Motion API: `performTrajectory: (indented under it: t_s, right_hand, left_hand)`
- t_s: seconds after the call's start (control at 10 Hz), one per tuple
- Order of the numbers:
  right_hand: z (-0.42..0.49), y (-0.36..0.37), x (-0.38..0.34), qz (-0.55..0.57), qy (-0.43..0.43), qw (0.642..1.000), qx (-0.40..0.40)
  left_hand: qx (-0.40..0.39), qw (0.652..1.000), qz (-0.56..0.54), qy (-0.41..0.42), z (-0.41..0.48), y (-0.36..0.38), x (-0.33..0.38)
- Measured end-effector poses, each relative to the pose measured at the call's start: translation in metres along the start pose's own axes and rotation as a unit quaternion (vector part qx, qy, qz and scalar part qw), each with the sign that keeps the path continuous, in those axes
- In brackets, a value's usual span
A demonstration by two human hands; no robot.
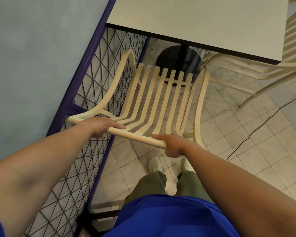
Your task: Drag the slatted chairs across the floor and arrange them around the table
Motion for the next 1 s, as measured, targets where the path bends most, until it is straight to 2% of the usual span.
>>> performTrajectory:
  t_s: [0.5, 0.7, 0.8, 1.0]
  right_hand:
    - [0.009, -0.013, 0.001, -0.007, -0.013, 1.0, -0.008]
    - [0.012, -0.012, 0.007, 0.025, 0.007, 1.0, -0.017]
    - [0.011, -0.021, 0.012, 0.029, 0.017, 0.999, -0.02]
    - [0.0, -0.054, -0.003, -0.015, -0.019, 1.0, -0.007]
  left_hand:
    - [-0.008, 1.0, 0.016, 0.002, 0.007, -0.006, -0.009]
    - [-0.006, 1.0, 0.004, 0.007, 0.008, -0.008, -0.001]
    - [0.009, 1.0, -0.011, 0.005, 0.007, -0.012, 0.006]
    - [0.023, 0.997, -0.075, -0.016, -0.005, -0.032, 0.022]
Point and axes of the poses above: each hand's wrist, its own z-axis towards the middle knuckle, its own y-axis out of the palm, x = y × z, the point moved 9 cm from there along z, towards the middle knuckle, and after that the axes turned 5 degrees about -y, right-handed, at the moved point
